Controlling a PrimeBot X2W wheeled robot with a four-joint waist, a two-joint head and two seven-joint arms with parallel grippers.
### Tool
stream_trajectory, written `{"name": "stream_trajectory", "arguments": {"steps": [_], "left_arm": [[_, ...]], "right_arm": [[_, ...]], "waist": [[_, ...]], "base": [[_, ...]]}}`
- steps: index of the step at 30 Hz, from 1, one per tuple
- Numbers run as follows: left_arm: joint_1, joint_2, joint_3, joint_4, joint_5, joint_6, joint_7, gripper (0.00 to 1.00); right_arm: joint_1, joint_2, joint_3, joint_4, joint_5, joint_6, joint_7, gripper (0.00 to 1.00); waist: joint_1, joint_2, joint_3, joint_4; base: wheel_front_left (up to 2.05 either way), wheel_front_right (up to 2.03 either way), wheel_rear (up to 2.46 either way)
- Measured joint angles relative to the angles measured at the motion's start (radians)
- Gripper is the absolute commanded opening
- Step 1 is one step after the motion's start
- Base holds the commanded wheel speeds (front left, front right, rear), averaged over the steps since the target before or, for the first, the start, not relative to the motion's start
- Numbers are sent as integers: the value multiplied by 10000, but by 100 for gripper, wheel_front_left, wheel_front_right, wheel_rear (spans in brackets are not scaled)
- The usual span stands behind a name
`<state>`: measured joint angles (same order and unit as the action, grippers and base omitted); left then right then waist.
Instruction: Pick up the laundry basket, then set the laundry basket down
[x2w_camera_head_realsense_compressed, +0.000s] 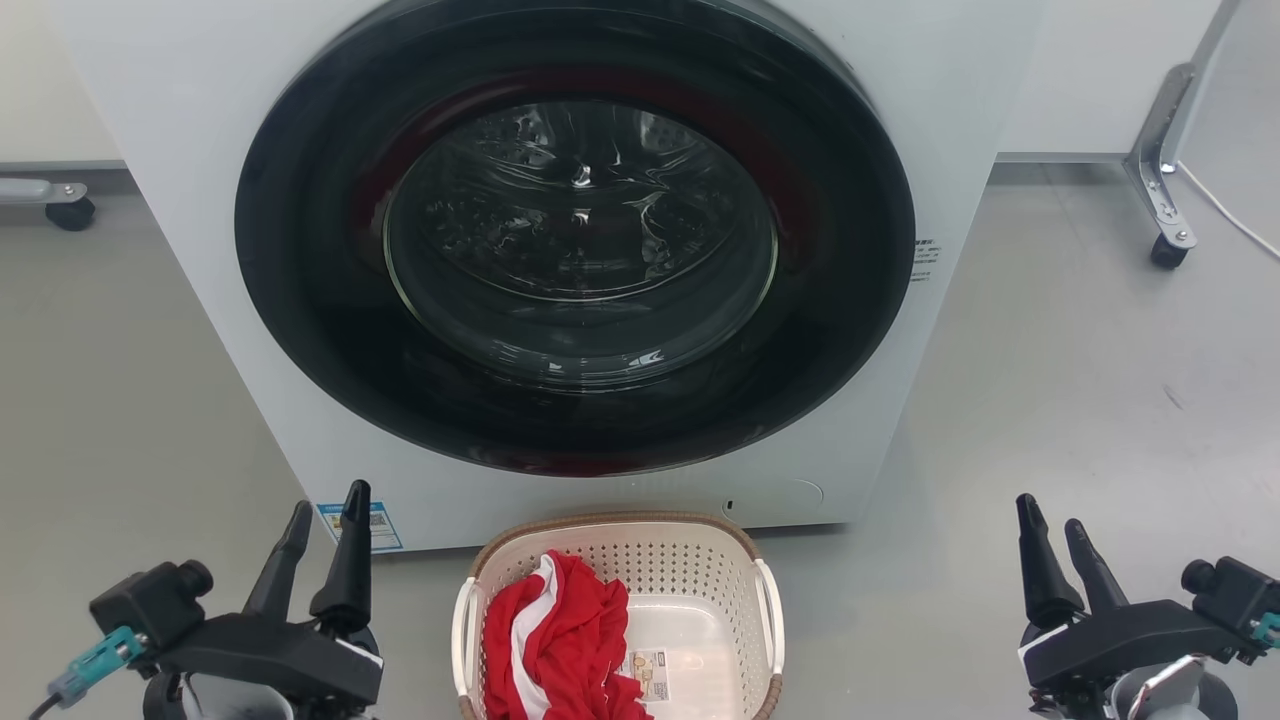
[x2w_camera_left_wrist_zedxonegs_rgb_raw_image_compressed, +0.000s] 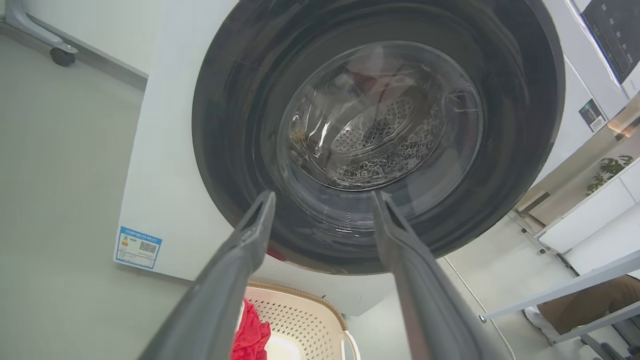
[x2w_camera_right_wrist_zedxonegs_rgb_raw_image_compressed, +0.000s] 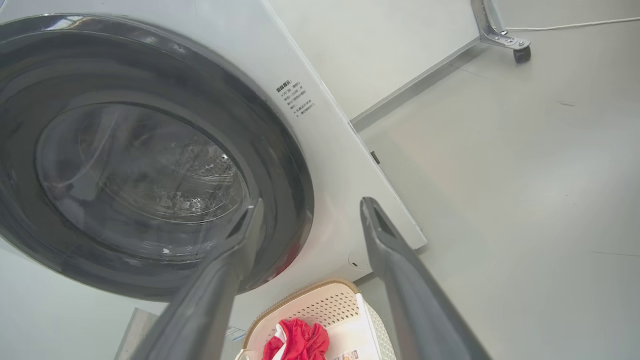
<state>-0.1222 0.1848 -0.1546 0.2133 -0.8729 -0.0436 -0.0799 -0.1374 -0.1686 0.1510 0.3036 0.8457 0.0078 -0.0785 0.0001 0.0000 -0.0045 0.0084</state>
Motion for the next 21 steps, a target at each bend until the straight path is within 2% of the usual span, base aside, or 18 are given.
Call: {"name": "stream_trajectory", "arguments": {"steps": [9, 21], "left_arm": [[1, 198, -523, -188, 1419, 188, -291, 100], [10, 221, -917, -61, 2656, 487, -719, 100]], "right_arm": [[-13, -138, 395, 12, -1277, -238, -301, 100], [-16, -272, 823, 176, -2842, -529, -736, 100]], "waist": [[0, 0, -8, 13], [0, 0, 0, 19]], "base": [[0, 0, 0], [0, 0, 0]]}}
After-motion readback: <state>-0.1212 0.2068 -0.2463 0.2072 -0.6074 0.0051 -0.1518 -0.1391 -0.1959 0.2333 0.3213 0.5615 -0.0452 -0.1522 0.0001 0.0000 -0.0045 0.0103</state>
